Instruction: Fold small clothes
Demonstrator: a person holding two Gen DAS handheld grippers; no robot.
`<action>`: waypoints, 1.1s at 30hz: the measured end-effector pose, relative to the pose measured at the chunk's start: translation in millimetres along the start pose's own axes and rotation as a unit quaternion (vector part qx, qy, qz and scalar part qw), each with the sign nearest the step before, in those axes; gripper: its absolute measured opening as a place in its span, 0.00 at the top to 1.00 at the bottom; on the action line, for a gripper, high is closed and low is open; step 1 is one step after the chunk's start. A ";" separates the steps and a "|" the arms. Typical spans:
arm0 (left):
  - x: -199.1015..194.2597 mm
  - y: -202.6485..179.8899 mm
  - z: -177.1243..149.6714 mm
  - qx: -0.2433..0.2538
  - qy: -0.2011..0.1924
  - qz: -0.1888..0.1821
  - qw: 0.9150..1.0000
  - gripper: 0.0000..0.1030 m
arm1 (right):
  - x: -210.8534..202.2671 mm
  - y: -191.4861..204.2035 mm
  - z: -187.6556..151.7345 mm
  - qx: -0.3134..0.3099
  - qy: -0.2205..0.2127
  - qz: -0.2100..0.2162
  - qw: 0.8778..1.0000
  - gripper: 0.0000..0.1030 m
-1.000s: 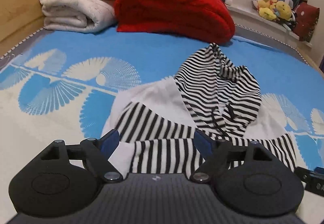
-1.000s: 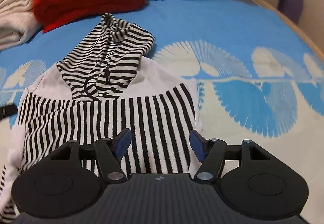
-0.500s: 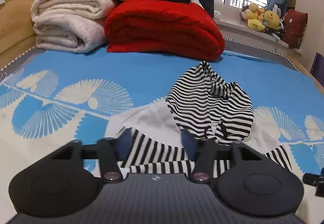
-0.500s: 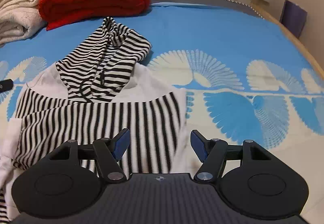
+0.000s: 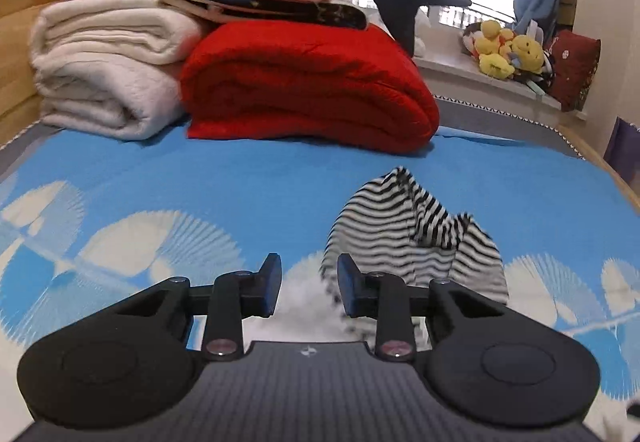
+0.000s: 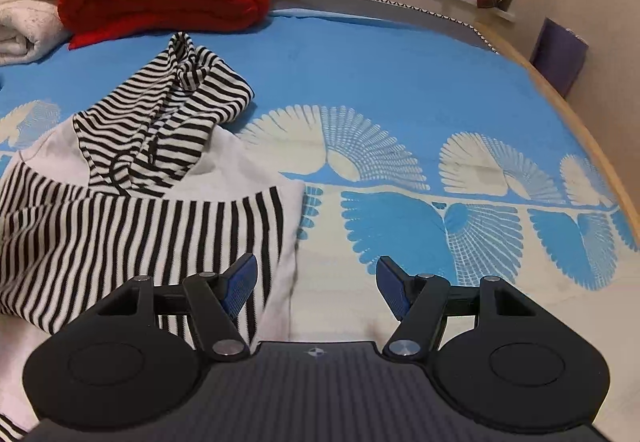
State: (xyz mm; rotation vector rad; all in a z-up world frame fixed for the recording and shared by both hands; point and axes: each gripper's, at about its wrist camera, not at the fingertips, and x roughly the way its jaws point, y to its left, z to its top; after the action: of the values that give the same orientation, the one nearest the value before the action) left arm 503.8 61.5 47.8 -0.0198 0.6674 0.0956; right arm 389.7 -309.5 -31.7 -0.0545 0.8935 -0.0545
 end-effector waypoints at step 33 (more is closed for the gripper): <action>290.1 -64.8 77.3 0.024 0.095 -0.088 0.991 0.99 | 37.2 -3.0 -9.6 0.005 0.038 -0.015 0.999 0.35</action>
State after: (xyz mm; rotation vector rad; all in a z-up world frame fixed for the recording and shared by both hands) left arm 784.3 24.6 -71.8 -0.0416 0.8560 -0.0936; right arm 405.5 -315.3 -66.4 -0.0568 0.9690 -0.0894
